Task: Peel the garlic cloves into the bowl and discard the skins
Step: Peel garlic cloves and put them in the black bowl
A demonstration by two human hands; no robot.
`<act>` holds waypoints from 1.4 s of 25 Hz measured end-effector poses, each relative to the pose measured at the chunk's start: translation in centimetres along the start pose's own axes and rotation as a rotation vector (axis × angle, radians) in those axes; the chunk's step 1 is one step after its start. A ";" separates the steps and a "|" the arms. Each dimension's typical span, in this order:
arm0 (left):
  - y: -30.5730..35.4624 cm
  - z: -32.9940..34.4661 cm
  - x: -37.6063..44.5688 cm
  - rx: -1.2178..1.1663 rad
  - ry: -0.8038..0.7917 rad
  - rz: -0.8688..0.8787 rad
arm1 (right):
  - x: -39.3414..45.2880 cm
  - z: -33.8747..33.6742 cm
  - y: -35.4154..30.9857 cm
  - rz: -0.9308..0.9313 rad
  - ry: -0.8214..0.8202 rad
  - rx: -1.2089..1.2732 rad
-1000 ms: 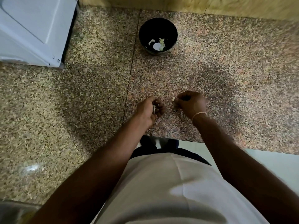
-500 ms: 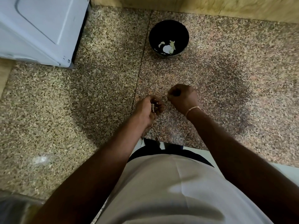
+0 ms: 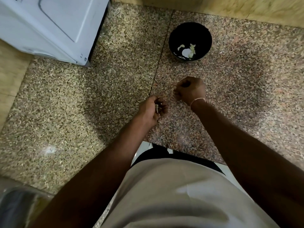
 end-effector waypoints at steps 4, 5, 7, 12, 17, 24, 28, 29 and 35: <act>-0.5 0.6 0.0 0.027 -0.012 -0.018 | -0.9 -2.4 1.0 -0.075 0.023 0.031; -0.6 0.7 0.0 0.042 -0.014 -0.016 | -1.3 -3.5 1.4 -0.116 0.054 0.027; -1.1 1.2 -0.1 0.062 -0.016 -0.025 | -2.2 -5.6 2.8 -0.180 0.146 -0.032; -3.0 3.0 -0.6 0.148 -0.077 -0.061 | -6.0 -4.7 6.8 -0.177 0.081 -0.015; -3.6 3.1 -0.5 0.140 -0.120 -0.049 | -4.9 -5.8 8.0 -0.089 0.053 0.307; -3.2 1.7 0.0 0.142 -0.153 -0.035 | -7.8 -2.5 7.1 -0.114 -0.047 0.304; -3.9 2.0 -0.4 0.018 -0.227 -0.013 | -4.5 -4.6 6.6 -0.099 0.109 0.282; -4.1 2.5 -0.6 -0.034 -0.226 0.006 | -4.3 -4.6 6.4 -0.093 0.125 0.260; -5.1 3.3 -2.1 -0.302 -0.076 0.205 | -6.7 -3.7 6.8 -0.276 -0.198 0.127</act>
Point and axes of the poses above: each hand's wrist, its own x-axis towards the middle knuckle, its own z-axis out of the palm, y = z × x, the point moved 4 cm from there along x, towards the middle knuckle, and after that the axes turned 4 degrees about z, right-handed, at the moved point
